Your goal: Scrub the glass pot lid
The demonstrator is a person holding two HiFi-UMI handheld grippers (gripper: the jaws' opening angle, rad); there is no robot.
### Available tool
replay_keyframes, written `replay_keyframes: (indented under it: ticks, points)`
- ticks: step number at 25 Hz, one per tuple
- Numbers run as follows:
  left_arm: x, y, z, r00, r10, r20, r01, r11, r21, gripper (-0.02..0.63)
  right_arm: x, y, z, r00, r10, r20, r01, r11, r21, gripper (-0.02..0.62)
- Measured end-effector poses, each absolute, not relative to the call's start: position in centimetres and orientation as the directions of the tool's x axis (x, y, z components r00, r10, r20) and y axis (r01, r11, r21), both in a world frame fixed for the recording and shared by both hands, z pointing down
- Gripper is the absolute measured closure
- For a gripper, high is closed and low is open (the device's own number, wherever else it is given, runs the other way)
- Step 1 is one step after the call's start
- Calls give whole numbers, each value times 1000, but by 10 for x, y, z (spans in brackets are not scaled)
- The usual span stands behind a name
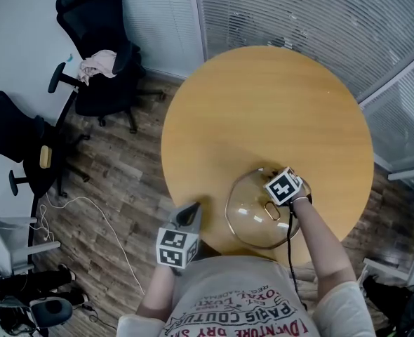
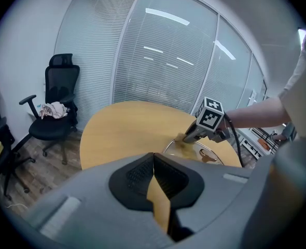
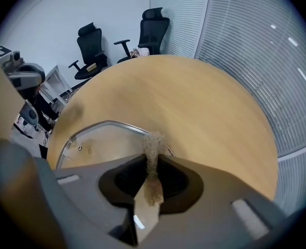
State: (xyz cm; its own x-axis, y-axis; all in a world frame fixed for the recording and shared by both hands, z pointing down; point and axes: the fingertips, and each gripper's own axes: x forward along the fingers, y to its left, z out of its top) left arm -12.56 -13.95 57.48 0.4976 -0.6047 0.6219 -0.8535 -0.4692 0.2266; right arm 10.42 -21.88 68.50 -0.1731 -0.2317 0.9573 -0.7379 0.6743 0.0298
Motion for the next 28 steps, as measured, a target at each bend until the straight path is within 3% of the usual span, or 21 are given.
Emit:
replay_keyframes:
  ticks: [22, 28]
  points:
    - [-200, -136, 567, 496, -639, 588, -863, -436, 255, 598, -6, -192, 682, -241, -186, 953, -577, 816, 13, 529]
    - [-209, -140, 566, 526, -620, 582, -843, -470, 261, 598, -24, -170, 682, -230, -148, 962, -457, 889, 27, 529]
